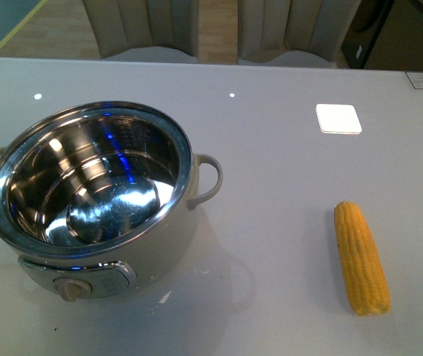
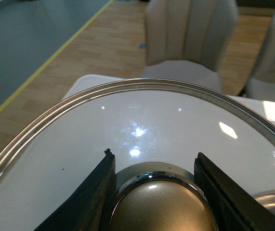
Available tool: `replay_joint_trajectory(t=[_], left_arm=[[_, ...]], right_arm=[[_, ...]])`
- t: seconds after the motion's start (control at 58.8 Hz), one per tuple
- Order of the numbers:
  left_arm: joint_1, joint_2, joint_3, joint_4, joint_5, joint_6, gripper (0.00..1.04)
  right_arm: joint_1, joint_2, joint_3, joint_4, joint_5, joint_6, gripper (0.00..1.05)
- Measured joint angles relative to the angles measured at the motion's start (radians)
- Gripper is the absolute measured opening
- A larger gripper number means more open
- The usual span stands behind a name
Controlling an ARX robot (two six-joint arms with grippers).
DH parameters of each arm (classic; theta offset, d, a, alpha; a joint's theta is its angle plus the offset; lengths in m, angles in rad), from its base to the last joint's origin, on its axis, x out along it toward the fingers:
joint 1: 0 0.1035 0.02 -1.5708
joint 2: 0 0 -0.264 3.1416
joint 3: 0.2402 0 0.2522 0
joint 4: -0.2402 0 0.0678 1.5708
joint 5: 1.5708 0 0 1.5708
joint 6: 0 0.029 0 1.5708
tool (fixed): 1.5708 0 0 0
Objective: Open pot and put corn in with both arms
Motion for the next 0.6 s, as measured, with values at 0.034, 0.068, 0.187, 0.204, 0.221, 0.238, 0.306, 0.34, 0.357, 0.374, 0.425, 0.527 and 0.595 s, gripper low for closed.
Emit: replay_joint_trajectory(t=[0.034,0.068,0.187,0.204,0.221,0.238,0.306,0.34,0.357,0.374,0.425,0.527,0.595], left_arm=[[0.046,0.036,0.000,0.029,0.010,0.011,0.43],[0.079,0.066,0.000,0.048,0.016,0.017,0.43],[0.174,0.186,0.000,0.126,0.028,0.036,0.43],[0.181,0.197,0.000,0.133,0.029,0.036,0.43],[0.193,0.219,0.000,0.148,0.032,0.037,0.43],[0.204,0.239,0.000,0.161,0.034,0.037,0.43],[0.231,0.300,0.000,0.203,0.044,0.037,0.43],[0.241,0.331,0.002,0.222,0.047,0.037,0.43],[0.244,0.341,0.003,0.227,0.048,0.037,0.43],[0.249,0.361,0.005,0.238,0.050,0.037,0.43],[0.260,0.409,0.011,0.263,0.058,0.036,0.43],[0.271,0.491,0.032,0.302,0.060,0.035,0.43],[0.273,0.541,0.048,0.329,0.061,0.035,0.43]], right_arm=[[0.000,0.000,0.000,0.000,0.000,0.000,0.96],[0.000,0.000,0.000,0.000,0.000,0.000,0.96],[0.000,0.000,0.000,0.000,0.000,0.000,0.96],[0.000,0.000,0.000,0.000,0.000,0.000,0.96],[0.000,0.000,0.000,0.000,0.000,0.000,0.96],[0.000,0.000,0.000,0.000,0.000,0.000,0.96],[0.000,0.000,0.000,0.000,0.000,0.000,0.96],[0.000,0.000,0.000,0.000,0.000,0.000,0.96],[0.000,0.000,0.000,0.000,0.000,0.000,0.96],[0.000,0.000,0.000,0.000,0.000,0.000,0.96],[0.000,0.000,0.000,0.000,0.000,0.000,0.96],[0.000,0.000,0.000,0.000,0.000,0.000,0.96],[0.000,0.000,0.000,0.000,0.000,0.000,0.96]])
